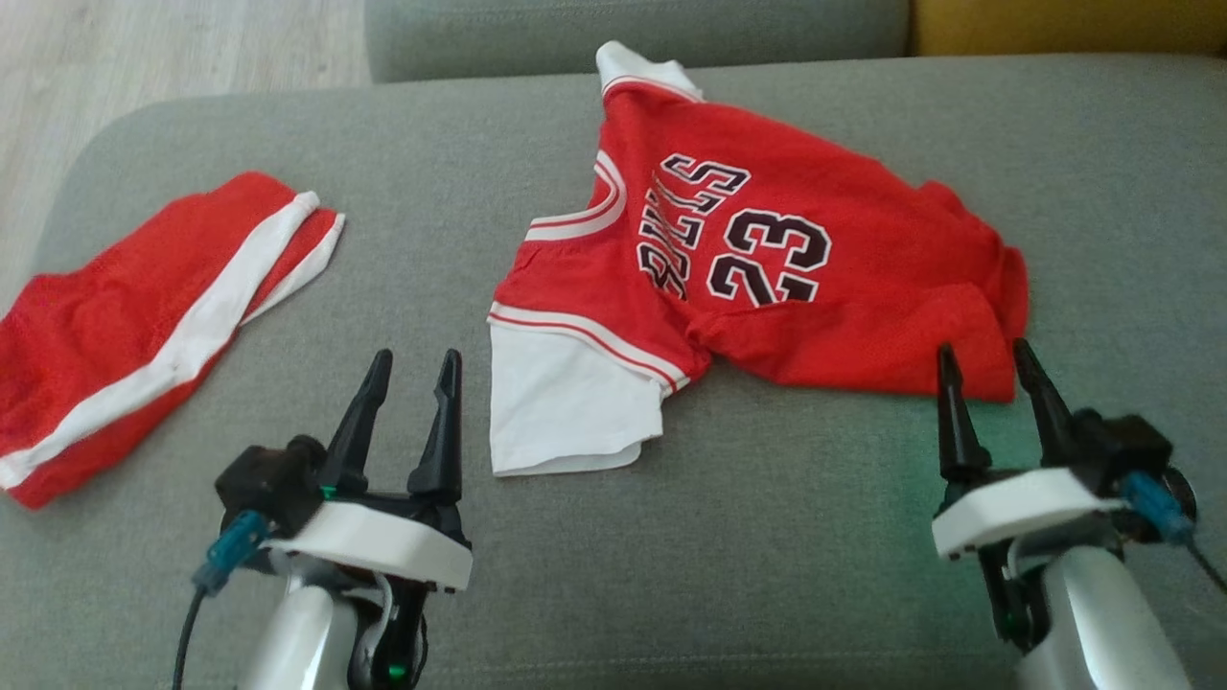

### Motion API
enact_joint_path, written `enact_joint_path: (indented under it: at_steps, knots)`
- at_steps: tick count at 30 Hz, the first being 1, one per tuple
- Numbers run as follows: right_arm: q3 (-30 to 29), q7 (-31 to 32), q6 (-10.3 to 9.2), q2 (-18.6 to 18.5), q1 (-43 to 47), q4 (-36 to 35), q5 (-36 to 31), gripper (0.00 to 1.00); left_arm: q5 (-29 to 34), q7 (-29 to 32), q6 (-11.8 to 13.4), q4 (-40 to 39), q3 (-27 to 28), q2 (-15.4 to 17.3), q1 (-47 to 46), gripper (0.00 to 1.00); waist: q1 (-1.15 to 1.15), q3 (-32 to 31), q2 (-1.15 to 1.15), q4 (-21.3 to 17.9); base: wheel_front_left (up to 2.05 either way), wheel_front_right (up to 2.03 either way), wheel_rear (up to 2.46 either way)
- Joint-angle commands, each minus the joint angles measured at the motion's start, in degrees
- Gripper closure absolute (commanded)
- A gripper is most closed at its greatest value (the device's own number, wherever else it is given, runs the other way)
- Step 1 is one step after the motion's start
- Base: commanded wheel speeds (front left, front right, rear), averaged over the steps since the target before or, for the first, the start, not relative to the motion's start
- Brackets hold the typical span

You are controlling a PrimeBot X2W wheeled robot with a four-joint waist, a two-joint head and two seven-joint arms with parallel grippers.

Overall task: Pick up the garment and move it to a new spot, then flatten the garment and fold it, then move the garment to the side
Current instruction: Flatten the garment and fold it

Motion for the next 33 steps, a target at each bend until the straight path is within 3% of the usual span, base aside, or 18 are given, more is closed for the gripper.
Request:
enact_joint_path:
  at_steps: [1,7,12,19,29,30,31,32,33]
  knots:
    - [1.14,0.78,0.21,-0.15,-3.22,-1.88,0.04,0.0,0.69,-0.52,-0.24,-1.7,1.79,0.4,-1.71,0.0,0.0,0.76,0.0,0.68,0.0,0.0,0.0]
    - [-1.39,8.62,0.21,-0.15,-9.44,2.33,0.75,0.0,0.64,-0.52,-0.74,-1.23,0.92,0.4,-3.02,0.0,0.0,3.73,0.0,3.22,0.0,0.0,0.0]
    - [-11.26,14.64,0.21,-0.15,-15.38,8.36,-4.85,0.0,0.42,-0.52,-1.17,-0.55,0.23,0.4,-4.09,0.0,0.0,6.06,0.0,5.77,0.0,0.0,0.0]
    - [-17.68,15.6,0.21,-0.15,-18.64,13.32,-7.9,0.0,0.18,-0.52,-1.37,0.04,0.17,0.4,-4.71,0.0,0.0,7.07,0.0,6.87,0.0,0.0,0.0]
    - [-19.45,14.03,0.21,-0.15,-21.78,19.74,-7.98,0.0,0.15,-0.52,-1.39,0.23,-0.37,0.4,-5.44,0.0,0.0,7.89,0.0,6.36,0.0,0.0,0.0]
    - [-19.31,13.82,0.21,-0.15,-22.09,20.31,-7.79,0.26,0.15,-0.52,-1.39,0.24,-0.43,0.4,-5.47,0.0,0.0,7.96,0.0,6.3,0.0,0.0,0.0]
    - [-19.08,13.5,0.21,-0.15,-22.38,20.82,-7.56,0.75,0.17,-0.52,-1.4,0.25,-0.48,0.4,-5.5,0.0,0.0,8.01,0.0,6.24,0.0,0.0,0.0]
    - [-18.63,12.95,0.21,-0.15,-22.64,21.24,-7.23,1.0,0.2,-0.52,-1.41,0.28,-0.5,0.4,-5.52,0.0,0.0,8.02,0.0,6.18,0.0,0.0,0.0]
    - [-18.15,12.4,0.21,-0.15,-22.88,21.65,-6.83,1.0,0.22,-0.52,-1.4,0.29,-0.49,0.4,-5.51,0.0,0.0,7.99,0.0,6.09,0.0,0.0,0.0]
